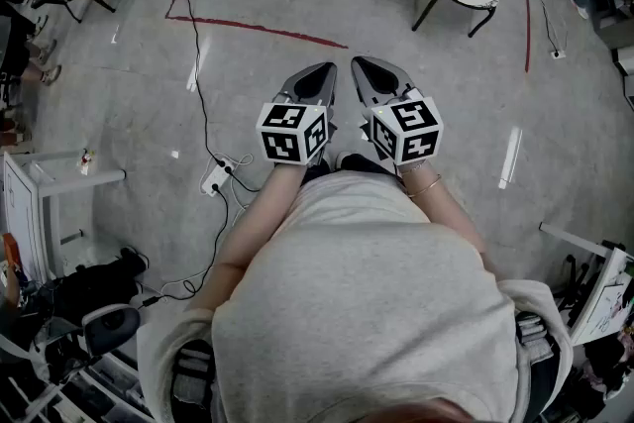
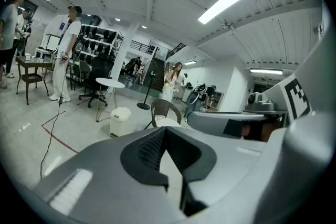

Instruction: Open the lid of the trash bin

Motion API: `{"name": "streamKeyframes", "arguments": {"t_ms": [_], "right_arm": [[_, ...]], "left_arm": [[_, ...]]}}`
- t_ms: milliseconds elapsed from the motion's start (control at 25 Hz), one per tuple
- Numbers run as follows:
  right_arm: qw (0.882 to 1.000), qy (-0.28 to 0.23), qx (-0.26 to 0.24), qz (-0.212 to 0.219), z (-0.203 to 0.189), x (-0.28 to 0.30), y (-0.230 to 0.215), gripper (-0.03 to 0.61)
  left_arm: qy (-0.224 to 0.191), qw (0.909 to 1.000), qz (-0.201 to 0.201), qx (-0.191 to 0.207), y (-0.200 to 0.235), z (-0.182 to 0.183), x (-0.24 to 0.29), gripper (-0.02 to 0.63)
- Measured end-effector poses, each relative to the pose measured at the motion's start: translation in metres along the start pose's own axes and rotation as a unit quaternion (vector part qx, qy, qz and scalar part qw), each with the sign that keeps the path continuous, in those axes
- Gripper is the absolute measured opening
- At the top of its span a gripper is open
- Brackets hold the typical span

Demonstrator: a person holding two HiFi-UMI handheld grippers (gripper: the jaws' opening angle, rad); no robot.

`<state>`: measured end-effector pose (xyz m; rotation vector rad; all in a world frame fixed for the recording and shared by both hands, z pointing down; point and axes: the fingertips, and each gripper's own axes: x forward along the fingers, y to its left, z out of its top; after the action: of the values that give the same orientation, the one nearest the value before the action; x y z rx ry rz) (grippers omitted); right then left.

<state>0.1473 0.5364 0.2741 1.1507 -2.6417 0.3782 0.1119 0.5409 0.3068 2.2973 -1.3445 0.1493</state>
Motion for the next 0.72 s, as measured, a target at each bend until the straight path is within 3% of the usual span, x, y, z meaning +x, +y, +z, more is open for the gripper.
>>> {"name": "streamKeyframes", "arguments": {"t_ms": [440, 720], "right_arm": [[1.0, 0.005, 0.013, 0.008, -0.003, -0.001, -0.008, 0.005], [0.999, -0.024, 0.028, 0.014, 0.001, -0.014, -0.022, 0.005]], "left_arm": [[-0.008, 0.9999, 0.008, 0.011, -0.005, 0.005, 0.006, 0.006], [-0.026, 0.9995, -0.01, -0.012, -0.017, 0.007, 0.012, 0.007]]}}
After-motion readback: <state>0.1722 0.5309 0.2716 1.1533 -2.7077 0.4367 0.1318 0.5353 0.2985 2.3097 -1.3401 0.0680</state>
